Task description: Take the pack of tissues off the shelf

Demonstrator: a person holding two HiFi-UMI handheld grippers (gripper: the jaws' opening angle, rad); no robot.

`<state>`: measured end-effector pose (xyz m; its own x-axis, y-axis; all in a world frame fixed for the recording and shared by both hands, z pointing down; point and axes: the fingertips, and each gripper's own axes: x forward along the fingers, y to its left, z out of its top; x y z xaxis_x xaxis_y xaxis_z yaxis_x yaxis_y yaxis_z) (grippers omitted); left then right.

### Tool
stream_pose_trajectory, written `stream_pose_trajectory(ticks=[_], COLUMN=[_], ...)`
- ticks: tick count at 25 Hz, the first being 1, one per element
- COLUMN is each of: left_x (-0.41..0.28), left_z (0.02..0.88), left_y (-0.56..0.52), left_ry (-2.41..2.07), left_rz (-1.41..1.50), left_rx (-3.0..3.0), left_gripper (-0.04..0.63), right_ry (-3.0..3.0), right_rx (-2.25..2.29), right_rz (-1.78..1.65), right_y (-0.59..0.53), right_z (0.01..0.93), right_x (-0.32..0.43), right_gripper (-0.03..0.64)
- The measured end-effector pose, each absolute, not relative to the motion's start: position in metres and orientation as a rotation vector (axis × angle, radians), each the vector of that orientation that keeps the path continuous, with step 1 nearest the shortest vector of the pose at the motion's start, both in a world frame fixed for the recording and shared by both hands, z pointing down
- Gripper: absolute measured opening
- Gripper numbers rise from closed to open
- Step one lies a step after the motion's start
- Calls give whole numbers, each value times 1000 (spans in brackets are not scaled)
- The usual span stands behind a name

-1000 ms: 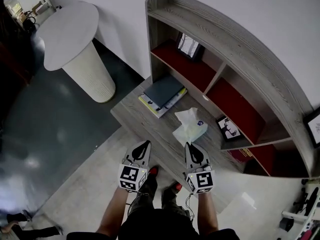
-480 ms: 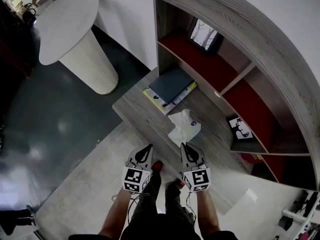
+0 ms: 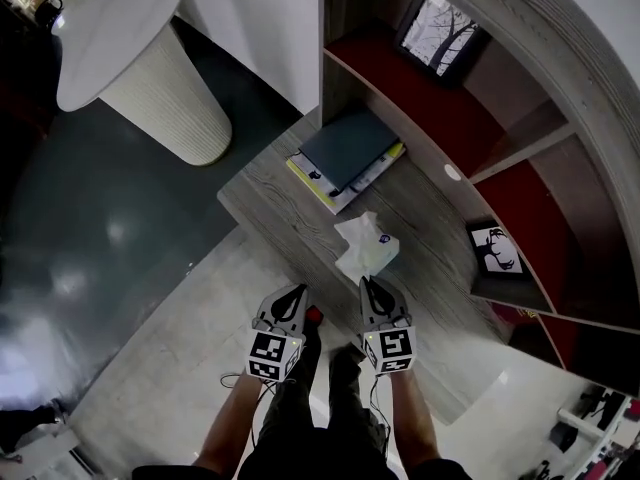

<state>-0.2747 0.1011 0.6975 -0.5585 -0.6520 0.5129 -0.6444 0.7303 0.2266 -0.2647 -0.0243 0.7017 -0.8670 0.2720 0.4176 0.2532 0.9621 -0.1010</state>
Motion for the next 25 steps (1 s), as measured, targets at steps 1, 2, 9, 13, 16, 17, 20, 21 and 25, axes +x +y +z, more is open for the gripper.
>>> stream_pose_trajectory(ticks=[1, 2, 9, 13, 16, 17, 20, 21, 25], left_x=[-275, -276, -283, -282, -281, -280, -278, -277, -275], left_z=[701, 704, 715, 721, 724, 725, 726, 725, 724], left_y=[102, 103, 105, 105, 104, 103, 98, 96, 91], left_ry=[-2346, -2341, -2326, -2311, -2297, -2293, -2284, -2282, -2283], left_rz=[-19, -19, -34, -34, -37, -36, -38, -39, -44], left_rx=[974, 969, 955, 959, 959, 963, 981, 986, 997], left_gripper=[8, 8, 8, 8, 8, 8, 8, 8, 8], right_ry=[-2666, -2658, -2614, -2600, -2590, -2591, -2592, -2589, -2576], right_rx=[-372, -369, -342, -341, -334, -330, -321, -320, -322], right_rz=[58, 58, 42, 43, 43, 42, 35, 34, 42], right_y=[-24, -24, -24, -23, -22, -22, -24, -25, -28], right_z=[707, 711, 736, 745, 749, 750, 754, 756, 761], right_x=[-265, -264, -264, -265, -265, -265, -266, -265, -264], right_gripper=[29, 29, 29, 29, 31, 31, 31, 31, 69])
